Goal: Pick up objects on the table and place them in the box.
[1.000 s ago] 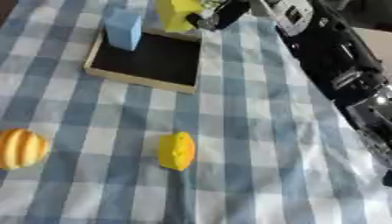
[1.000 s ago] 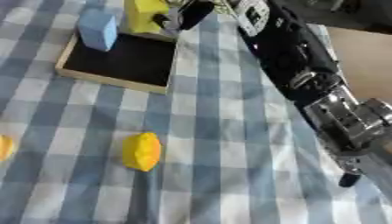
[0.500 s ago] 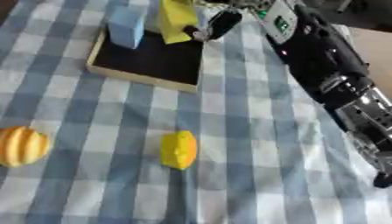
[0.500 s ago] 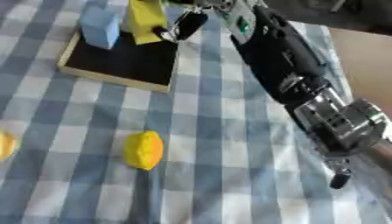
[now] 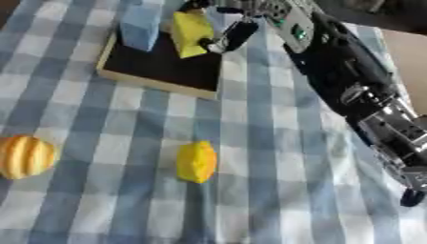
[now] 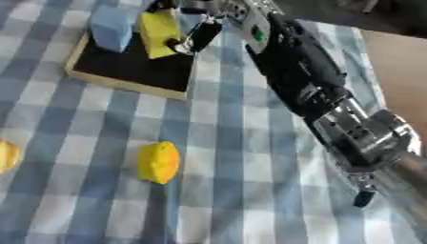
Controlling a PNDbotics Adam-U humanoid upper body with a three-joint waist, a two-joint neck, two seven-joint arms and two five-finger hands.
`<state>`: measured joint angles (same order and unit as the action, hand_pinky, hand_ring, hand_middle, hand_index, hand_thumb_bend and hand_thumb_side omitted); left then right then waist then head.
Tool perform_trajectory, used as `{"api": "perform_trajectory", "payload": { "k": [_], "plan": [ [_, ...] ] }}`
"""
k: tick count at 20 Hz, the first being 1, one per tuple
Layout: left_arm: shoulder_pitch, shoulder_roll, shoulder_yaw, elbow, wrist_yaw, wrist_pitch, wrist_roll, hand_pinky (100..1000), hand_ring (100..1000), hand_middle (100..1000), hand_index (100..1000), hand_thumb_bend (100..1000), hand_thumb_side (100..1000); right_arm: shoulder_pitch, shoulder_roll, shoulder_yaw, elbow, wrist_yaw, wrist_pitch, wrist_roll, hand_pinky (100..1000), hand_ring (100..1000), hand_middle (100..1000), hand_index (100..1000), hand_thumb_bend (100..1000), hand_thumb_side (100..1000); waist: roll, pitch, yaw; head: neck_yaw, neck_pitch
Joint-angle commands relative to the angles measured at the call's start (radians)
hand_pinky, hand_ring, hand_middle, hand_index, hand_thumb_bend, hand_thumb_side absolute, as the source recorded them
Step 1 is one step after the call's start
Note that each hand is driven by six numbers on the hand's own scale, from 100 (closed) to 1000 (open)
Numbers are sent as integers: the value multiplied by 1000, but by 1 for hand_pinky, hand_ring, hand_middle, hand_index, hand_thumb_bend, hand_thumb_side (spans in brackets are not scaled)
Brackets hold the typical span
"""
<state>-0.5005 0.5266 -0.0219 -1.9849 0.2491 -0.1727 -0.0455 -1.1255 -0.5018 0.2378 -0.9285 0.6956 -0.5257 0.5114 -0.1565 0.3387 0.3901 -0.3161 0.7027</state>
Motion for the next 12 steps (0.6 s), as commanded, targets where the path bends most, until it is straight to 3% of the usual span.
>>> {"api": "perform_trajectory", "payload": {
  "k": [1,2,4,9,12],
  "plan": [
    [-6,9,7,-15,1,4,1,959,740,675,861,100,565,-15,-13,-13,1,19,-3,-7,903,920,620,856,100,271,-7,-28,2,-3,-4],
    [-6,9,8,-15,1,4,1,959,740,674,861,100,565,-15,-12,-14,2,24,-5,-9,916,958,720,903,100,270,-7,-28,2,-3,-3],
    [-5,10,8,-15,0,4,2,959,739,673,861,100,565,-13,-12,-13,1,30,-15,-4,952,1000,814,940,100,250,-6,-27,2,-2,-1],
    [-5,7,8,-15,1,7,4,959,738,672,861,100,565,-16,-15,-20,-6,8,-30,34,1000,1000,892,981,100,200,-5,-27,-1,-4,0],
    [-5,5,8,-15,2,8,4,960,738,671,861,100,565,-15,-16,-23,-12,17,-24,15,1000,1000,919,1000,100,260,-3,-26,-1,-4,-1]
  ]
}}
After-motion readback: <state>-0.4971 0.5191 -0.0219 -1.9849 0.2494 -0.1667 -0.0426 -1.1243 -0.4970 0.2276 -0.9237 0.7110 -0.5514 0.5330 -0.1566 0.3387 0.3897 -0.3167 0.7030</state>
